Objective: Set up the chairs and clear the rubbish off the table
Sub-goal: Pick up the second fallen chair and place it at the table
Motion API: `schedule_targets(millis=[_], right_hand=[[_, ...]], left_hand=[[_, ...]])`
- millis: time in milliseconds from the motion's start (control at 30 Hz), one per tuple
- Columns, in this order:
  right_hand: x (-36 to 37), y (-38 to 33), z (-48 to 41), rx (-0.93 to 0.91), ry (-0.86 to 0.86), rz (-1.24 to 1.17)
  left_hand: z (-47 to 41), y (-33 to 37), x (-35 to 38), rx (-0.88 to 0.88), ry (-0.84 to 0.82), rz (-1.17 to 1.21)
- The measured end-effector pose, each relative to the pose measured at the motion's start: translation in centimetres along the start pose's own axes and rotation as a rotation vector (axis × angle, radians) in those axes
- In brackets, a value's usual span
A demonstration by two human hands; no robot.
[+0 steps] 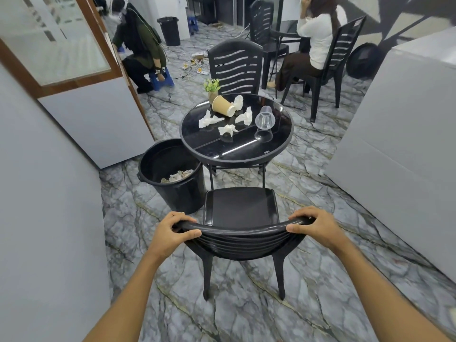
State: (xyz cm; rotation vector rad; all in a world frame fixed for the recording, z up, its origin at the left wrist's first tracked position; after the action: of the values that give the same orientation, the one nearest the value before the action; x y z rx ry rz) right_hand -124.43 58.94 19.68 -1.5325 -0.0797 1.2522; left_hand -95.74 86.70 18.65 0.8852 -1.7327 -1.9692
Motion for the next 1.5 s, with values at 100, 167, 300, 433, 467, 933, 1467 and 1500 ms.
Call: schedule_targets(millis=[100, 167, 300, 433, 467, 933, 1467, 1500], right_hand=[[0.2, -0.2, 0.6, 0.000, 0.037, 0.001], [0.4, -0.2, 1.0, 0.010, 0.075, -0.016], [0.5, -0.1, 1.9, 0.026, 0.101, -0.009], [0.4, 0.2, 2.5, 0.024, 0.083, 0.034], [0.3, 0.1, 2.6, 0.022, 0.077, 0.038], [-0.1, -0.5, 4.3, -0.028, 0.091, 0.100], [0.0, -3.4, 5.0, -0.187, 0.028, 0.192], [0.1, -3.6, 5.2, -0.197, 0.025, 0.199]], left_hand=[[0.2, 0.1, -0.1, 0.015, 0.010, 0.003], [0.4, 0.0, -0.1, 0.014, 0.022, 0.005], [0.9, -0.3, 0.2, 0.011, 0.039, 0.018], [1.5, -0.5, 0.5, 0.005, 0.054, 0.020], [1.7, -0.5, 0.5, 0.002, 0.061, 0.029], [3.8, 0.2, 0.9, -0.025, 0.146, -0.028], [6.3, 3.0, 2.4, 0.090, 0.131, -0.228], [6.6, 3.4, 2.6, 0.093, 0.126, -0.247]])
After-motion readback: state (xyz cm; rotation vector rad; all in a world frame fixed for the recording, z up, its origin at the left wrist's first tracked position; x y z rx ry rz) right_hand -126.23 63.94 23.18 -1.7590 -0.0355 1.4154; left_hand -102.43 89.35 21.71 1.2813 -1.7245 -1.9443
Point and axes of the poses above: each hand's wrist, its own z-axis away from the middle knuckle, its own x-axis out of the palm, y = z × x, the point moved 4 cm from there along -z, towards the middle knuckle, and after that the axes turned 10 degrees about z, right-handed, at the moved point
